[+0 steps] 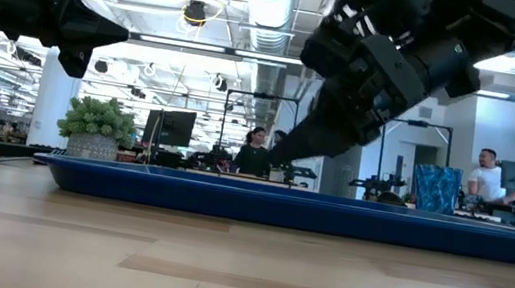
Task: Pick and place plate/cup/fork/spoon on tray
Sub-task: Put the light blue plate on the blue tray
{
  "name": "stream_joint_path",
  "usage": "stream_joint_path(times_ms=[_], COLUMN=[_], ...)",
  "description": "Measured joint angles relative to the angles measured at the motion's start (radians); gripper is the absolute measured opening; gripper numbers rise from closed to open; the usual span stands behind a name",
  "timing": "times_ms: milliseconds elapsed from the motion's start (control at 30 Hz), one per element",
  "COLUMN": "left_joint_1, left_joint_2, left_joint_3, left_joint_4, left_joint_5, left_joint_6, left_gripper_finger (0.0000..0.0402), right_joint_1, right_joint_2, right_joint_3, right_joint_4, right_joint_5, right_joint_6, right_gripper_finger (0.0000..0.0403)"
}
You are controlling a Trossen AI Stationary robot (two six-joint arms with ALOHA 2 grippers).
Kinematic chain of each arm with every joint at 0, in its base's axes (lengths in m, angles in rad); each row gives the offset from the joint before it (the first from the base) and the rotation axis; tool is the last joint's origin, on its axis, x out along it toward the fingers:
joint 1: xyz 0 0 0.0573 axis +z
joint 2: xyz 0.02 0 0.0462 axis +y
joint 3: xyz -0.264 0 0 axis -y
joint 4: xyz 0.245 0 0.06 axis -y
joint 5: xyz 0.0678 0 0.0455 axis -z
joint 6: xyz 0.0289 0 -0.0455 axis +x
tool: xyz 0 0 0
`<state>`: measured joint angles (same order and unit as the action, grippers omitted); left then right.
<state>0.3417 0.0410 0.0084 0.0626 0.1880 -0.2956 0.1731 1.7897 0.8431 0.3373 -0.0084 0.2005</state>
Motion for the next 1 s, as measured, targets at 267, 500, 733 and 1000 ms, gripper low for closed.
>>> stream_joint_path(times_ms=[267, 500, 733, 1000], left_joint_1=[-0.007, -0.103, -0.267, -0.438], left_joint_2=[0.010, 0.078, 0.137, 0.206], left_joint_3=[0.025, 0.027, 0.027, 0.027], left_joint_4=[-0.078, -0.084, -0.091, -0.100], left_joint_5=[0.030, 0.035, -0.057, -0.123], left_joint_6=[0.031, 0.056, 0.048, -0.044], left_gripper_finger=[0.0000, 0.0000, 0.0000, 0.0000], right_joint_1=[0.033, 0.028, -0.008, -0.085], right_joint_2=[-0.001, -0.001, -0.001, -0.006], right_joint_3=[0.101, 0.058, -0.086, -0.102], right_joint_4=[-0.056, 0.142, 0.495, 0.520], right_joint_5=[0.038, 0.023, 0.010, 0.009], right_joint_6=[-0.050, -0.097, -0.051, -0.059], right_gripper_finger=[0.0003, 0.0003, 0.0002, 0.0002])
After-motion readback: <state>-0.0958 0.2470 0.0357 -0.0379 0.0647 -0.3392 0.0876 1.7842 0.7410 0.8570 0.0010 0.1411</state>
